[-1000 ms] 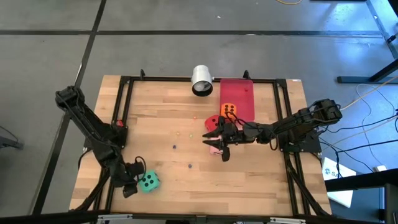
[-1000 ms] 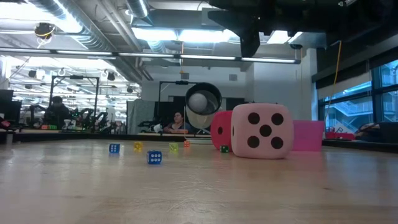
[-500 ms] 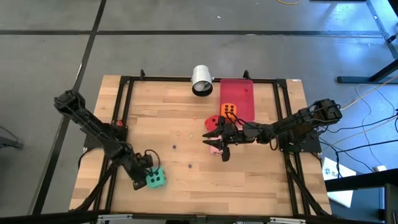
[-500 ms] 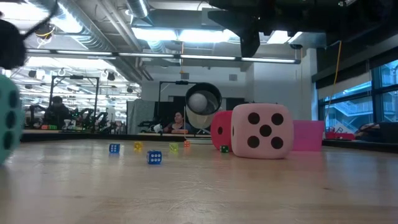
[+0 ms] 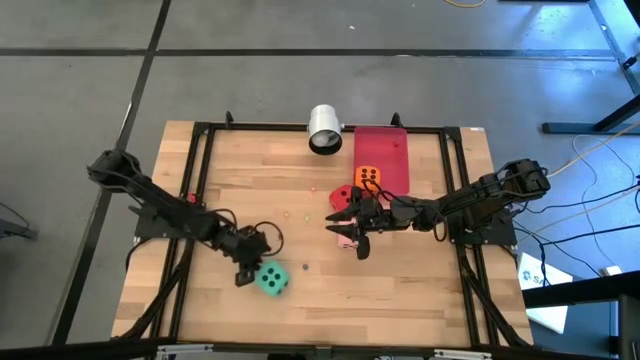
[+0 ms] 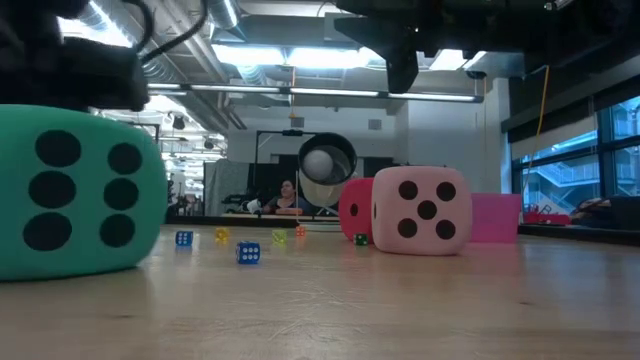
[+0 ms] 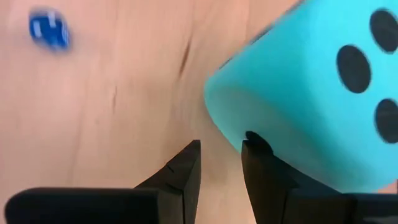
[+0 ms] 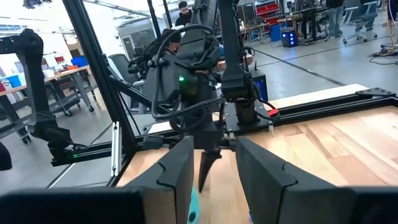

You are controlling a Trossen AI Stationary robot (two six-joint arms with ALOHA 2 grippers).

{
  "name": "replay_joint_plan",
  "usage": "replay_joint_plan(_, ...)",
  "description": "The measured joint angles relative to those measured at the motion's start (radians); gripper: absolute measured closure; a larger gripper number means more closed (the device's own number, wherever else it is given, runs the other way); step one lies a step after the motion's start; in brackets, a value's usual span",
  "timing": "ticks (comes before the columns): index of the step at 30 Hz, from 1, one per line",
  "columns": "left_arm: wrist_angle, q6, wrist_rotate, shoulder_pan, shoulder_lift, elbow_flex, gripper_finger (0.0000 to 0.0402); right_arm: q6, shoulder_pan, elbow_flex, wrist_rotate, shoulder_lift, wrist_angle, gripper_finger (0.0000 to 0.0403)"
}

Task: Pick & Place Dice
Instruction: Put the big blue dice into the red bin

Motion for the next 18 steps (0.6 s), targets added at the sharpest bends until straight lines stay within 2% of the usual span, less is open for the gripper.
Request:
replay_joint_plan(3,0.031,0.068,0.005,0.035,0.019,0.0,0.0293,0.003,0.001,0.0,0.0,0.0,0.0,0.0282)
replay_joint_plan(5,0.021,0.077,0.044,0.054,0.024,0.0,0.0293,0.002,0.001,0.0,0.0,0.0,0.0,0.0281)
replay_joint_plan(10,-0.082,0.02,0.275,0.074,0.026,-0.001,0.0293,0.018,0.002,0.0,0.0,0.0,-0.003,0.0281)
replay_joint_plan(12,-0.118,-0.027,0.335,0.061,0.026,-0.001,0.0293,0.021,0.002,0.0,0.0,0.0,-0.008,0.0281)
replay_joint_plan(15,-0.117,-0.094,0.363,0.027,0.026,-0.001,0.0293,0.022,0.002,0.0,0.0,0.0,-0.014,0.0282)
replay_joint_plan(18,-0.039,-0.137,0.363,-0.01,0.026,-0.001,0.0293,0.022,0.002,0.0,0.0,0.0,-0.021,0.0282)
